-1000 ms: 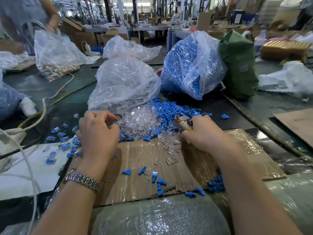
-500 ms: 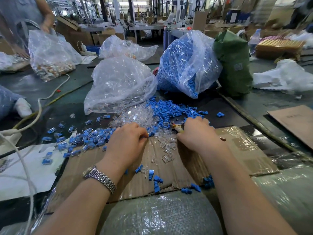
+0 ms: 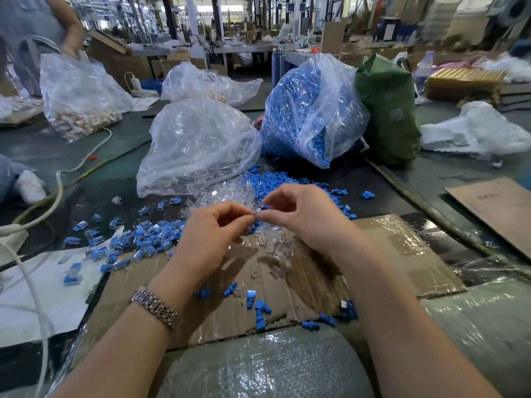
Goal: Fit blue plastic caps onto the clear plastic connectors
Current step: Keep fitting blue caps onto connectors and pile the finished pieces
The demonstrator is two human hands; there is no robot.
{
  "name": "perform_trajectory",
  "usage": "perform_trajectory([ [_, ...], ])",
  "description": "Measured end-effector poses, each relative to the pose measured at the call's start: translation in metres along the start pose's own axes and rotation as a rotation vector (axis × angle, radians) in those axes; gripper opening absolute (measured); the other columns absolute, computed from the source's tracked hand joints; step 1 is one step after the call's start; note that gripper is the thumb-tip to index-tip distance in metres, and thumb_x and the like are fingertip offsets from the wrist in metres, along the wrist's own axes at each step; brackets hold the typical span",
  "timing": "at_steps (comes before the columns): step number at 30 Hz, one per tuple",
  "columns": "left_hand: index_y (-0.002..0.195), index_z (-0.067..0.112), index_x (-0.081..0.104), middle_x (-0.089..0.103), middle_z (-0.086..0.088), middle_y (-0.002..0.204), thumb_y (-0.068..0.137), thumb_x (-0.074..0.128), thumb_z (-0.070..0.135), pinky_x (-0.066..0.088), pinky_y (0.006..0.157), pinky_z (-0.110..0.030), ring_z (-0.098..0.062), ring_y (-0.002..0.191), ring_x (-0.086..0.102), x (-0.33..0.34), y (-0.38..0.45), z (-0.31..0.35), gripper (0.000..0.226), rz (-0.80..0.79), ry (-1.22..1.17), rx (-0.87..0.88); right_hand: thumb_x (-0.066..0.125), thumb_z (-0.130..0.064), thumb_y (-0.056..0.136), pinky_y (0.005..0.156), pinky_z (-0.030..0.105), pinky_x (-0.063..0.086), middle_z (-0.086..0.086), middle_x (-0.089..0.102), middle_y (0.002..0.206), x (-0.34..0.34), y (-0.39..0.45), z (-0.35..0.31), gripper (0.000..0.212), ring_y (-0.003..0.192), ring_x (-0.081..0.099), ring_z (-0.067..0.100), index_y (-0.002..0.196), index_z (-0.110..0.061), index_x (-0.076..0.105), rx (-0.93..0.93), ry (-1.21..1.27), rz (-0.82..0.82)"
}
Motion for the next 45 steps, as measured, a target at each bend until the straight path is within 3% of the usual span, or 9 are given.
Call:
perform_trajectory([
  [6, 0.097, 0.018, 0.075, 0.078, -0.001, 0.086, 0.094, 0.067, 0.010, 0.058, 0.070, -0.019, -0.011, 0.078, 0.074, 0.000, 0.000, -0.001, 0.012, -0.044, -0.181, -0.030, 0.082, -0.016, 0.085, 0.088, 0.035, 0.058, -0.002, 0.076, 0.089, 0.010, 0.001, -0.004, 0.018, 0.085, 0.071, 0.012, 0.101, -0.014, 0.075, -0.071, 0.070, 0.010],
  [11, 0.101, 0.025, 0.069, 0.070, 0.010, 0.090, 0.088, 0.075, 0.031, 0.054, 0.076, -0.017, -0.004, 0.081, 0.066, 0.008, 0.000, -0.008, 0.015, -0.113, 0.356, 0.111, 0.079, -0.020, 0.087, 0.078, 0.020, 0.051, -0.010, 0.073, 0.082, -0.007, 0.003, 0.009, 0.005, 0.079, 0.067, 0.003, 0.091, -0.022, 0.077, -0.052, 0.005, 0.143],
  [13, 0.098, 0.030, 0.066, 0.065, 0.013, 0.094, 0.084, 0.079, 0.037, 0.051, 0.080, -0.024, -0.004, 0.086, 0.061, 0.014, -0.001, -0.010, 0.020, -0.160, 0.506, 0.168, 0.078, -0.020, 0.087, 0.077, 0.019, 0.051, -0.011, 0.073, 0.081, -0.008, 0.003, 0.010, 0.004, 0.080, 0.066, 0.003, 0.088, -0.023, 0.077, -0.051, 0.001, 0.158],
  [18, 0.091, 0.030, 0.063, 0.061, 0.013, 0.095, 0.090, 0.074, 0.027, 0.052, 0.085, -0.033, -0.002, 0.087, 0.057, 0.015, 0.000, -0.012, 0.011, -0.144, 0.560, 0.215, 0.076, -0.020, 0.088, 0.079, 0.023, 0.052, -0.011, 0.071, 0.083, -0.004, 0.005, 0.013, 0.003, 0.082, 0.066, 0.004, 0.088, -0.023, 0.075, -0.063, -0.013, 0.139],
  [21, 0.112, 0.036, 0.061, 0.054, 0.019, 0.106, 0.094, 0.068, 0.030, 0.052, 0.082, -0.024, 0.001, 0.087, 0.056, 0.018, -0.002, -0.011, 0.021, -0.173, 0.522, 0.267, 0.076, -0.021, 0.089, 0.078, 0.021, 0.052, -0.012, 0.071, 0.082, -0.005, 0.005, 0.014, 0.004, 0.082, 0.065, 0.002, 0.088, -0.025, 0.075, -0.051, -0.006, 0.151],
  [24, 0.122, 0.038, 0.065, 0.050, 0.021, 0.115, 0.094, 0.067, 0.027, 0.050, 0.084, -0.028, -0.004, 0.096, 0.055, 0.022, -0.002, -0.012, 0.030, -0.236, 0.568, 0.281, 0.076, -0.022, 0.089, 0.078, 0.021, 0.052, -0.012, 0.071, 0.082, -0.005, 0.005, 0.015, 0.005, 0.082, 0.065, 0.002, 0.087, -0.026, 0.074, -0.048, -0.007, 0.156],
  [28, 0.105, 0.027, 0.069, 0.057, 0.014, 0.106, 0.089, 0.075, 0.028, 0.053, 0.086, -0.033, -0.005, 0.091, 0.057, 0.016, 0.000, -0.012, 0.018, -0.155, 0.576, 0.269, 0.076, -0.021, 0.089, 0.074, 0.017, 0.049, -0.012, 0.071, 0.081, -0.004, 0.005, 0.015, 0.004, 0.080, 0.065, 0.001, 0.088, -0.025, 0.074, -0.049, -0.016, 0.144],
  [34, 0.094, 0.026, 0.068, 0.057, 0.015, 0.096, 0.083, 0.079, 0.040, 0.049, 0.081, -0.022, 0.000, 0.087, 0.056, 0.007, 0.000, -0.014, 0.021, -0.141, 0.608, 0.242, 0.075, -0.020, 0.090, 0.073, 0.017, 0.051, -0.010, 0.071, 0.080, -0.006, 0.004, 0.015, 0.004, 0.078, 0.066, 0.002, 0.089, -0.023, 0.074, -0.051, -0.006, 0.134],
  [45, 0.093, 0.031, 0.069, 0.049, 0.013, 0.097, 0.084, 0.072, 0.052, 0.048, 0.075, -0.026, -0.003, 0.083, 0.047, 0.011, -0.002, -0.010, 0.023, -0.101, 0.741, 0.243, 0.074, -0.020, 0.091, 0.077, 0.022, 0.056, -0.010, 0.072, 0.080, -0.007, 0.003, 0.013, 0.003, 0.077, 0.068, 0.002, 0.091, -0.023, 0.074, -0.057, -0.010, 0.123],
])
Point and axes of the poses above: each hand's wrist, its own y-axis towards the middle knuckle, its own x-axis out of the palm, z = x × y, the point moved 2 cm from there along y, towards the middle knuckle
